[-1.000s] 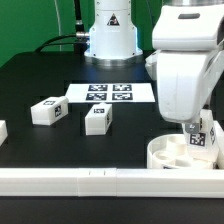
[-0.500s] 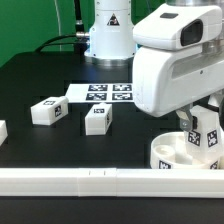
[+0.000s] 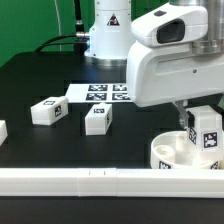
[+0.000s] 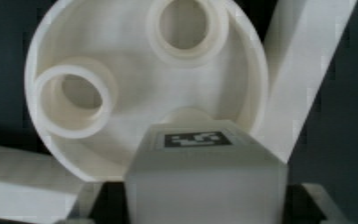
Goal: Assemble stool
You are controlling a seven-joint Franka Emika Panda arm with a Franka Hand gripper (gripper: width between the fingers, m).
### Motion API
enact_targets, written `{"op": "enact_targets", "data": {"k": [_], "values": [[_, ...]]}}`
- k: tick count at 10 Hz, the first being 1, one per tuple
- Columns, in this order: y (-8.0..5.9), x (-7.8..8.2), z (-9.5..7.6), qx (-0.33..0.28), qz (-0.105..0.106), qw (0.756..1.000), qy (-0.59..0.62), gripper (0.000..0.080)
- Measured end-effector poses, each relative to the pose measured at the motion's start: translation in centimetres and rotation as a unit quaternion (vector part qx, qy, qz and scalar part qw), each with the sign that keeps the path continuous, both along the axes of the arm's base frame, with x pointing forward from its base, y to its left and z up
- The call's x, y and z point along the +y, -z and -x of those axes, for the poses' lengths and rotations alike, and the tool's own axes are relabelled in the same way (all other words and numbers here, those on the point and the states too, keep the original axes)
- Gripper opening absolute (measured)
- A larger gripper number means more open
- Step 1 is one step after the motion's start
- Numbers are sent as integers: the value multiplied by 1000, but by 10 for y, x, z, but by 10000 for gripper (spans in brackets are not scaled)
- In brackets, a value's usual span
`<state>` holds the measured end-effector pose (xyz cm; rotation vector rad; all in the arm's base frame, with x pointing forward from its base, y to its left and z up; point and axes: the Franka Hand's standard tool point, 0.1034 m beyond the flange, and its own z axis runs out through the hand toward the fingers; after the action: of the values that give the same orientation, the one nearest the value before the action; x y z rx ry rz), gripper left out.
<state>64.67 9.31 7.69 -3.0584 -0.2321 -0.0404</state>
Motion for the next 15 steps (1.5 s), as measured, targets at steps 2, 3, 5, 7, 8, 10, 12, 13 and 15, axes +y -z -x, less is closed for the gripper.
{"op": "enact_targets", "data": {"k": [2, 3, 5, 7, 8, 10, 12, 13, 15], "values": [[0, 0, 0, 4, -1, 999, 51, 340], [0, 1, 0, 7, -3, 996, 90, 340], [0, 2, 0, 14, -9, 985, 172, 340], [0, 3, 0, 23, -16, 965, 262, 340], [0, 3, 0, 27, -19, 954, 299, 340], [0, 2, 0, 32, -22, 939, 341, 340], [0, 3, 0, 39, -27, 914, 402, 340], [0, 3, 0, 41, -27, 909, 414, 340], [-1, 5, 0, 51, -35, 870, 490, 340]]}}
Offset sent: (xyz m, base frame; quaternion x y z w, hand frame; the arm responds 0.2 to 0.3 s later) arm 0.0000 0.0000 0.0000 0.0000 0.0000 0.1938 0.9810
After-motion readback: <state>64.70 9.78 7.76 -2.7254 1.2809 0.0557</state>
